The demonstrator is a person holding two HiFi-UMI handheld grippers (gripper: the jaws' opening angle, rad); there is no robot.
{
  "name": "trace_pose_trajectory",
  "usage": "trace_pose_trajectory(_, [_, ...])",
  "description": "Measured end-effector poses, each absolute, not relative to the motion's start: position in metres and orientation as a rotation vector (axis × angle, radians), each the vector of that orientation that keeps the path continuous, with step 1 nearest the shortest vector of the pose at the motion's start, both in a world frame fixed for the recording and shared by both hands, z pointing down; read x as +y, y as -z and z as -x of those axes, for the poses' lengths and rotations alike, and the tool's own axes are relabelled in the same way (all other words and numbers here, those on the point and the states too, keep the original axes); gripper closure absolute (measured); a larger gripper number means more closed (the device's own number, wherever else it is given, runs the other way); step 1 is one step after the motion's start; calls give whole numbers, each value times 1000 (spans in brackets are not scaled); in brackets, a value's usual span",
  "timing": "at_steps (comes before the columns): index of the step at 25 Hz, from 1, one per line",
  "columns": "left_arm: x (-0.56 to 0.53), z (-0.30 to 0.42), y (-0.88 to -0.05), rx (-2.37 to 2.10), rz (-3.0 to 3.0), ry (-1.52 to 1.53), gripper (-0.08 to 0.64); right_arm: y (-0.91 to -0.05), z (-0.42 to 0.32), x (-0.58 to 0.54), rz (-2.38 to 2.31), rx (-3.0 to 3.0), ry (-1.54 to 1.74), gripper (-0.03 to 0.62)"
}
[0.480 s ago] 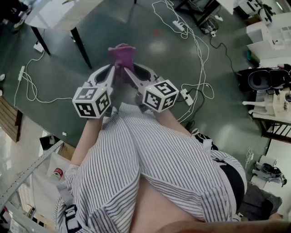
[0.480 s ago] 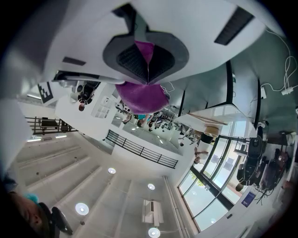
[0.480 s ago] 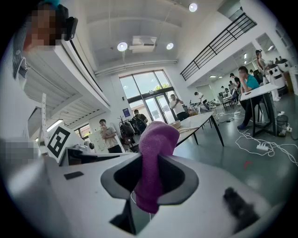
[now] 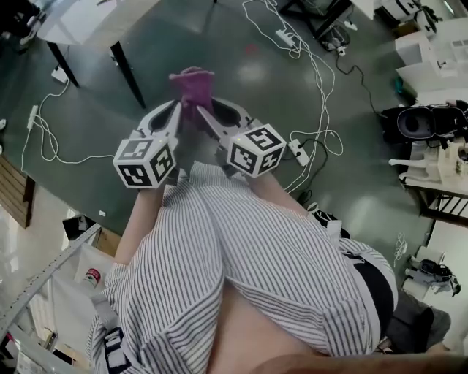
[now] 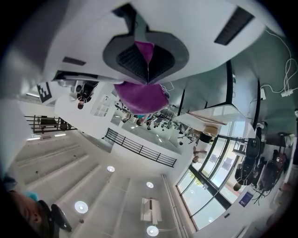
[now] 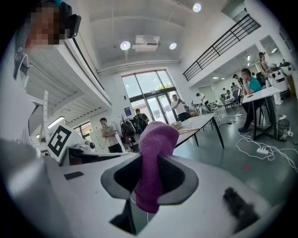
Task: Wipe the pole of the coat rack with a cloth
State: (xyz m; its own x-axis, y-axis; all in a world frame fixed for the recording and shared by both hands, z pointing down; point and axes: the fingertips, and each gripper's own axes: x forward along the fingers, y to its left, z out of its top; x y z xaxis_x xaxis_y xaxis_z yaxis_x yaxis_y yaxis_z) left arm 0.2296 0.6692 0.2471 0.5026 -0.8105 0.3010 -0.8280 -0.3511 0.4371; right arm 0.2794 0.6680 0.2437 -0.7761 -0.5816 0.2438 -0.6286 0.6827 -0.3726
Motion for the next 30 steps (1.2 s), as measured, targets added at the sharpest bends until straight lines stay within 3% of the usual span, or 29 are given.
trace_pose_trajectory(6, [667,-235,-255,-1349,-2196,-49,545,-247,-299,656,-1163,-2769,-781,486])
trace_pose_trajectory(23, [638,-274,-287,-1363,-2077,1,545,-280,-327,639,-1029,-2727,-764,486])
trace_pose_trajectory(30, [594,-248,-292,-1378,-2064,9,545,-289,-307,588,-1033,-2718,-783,486])
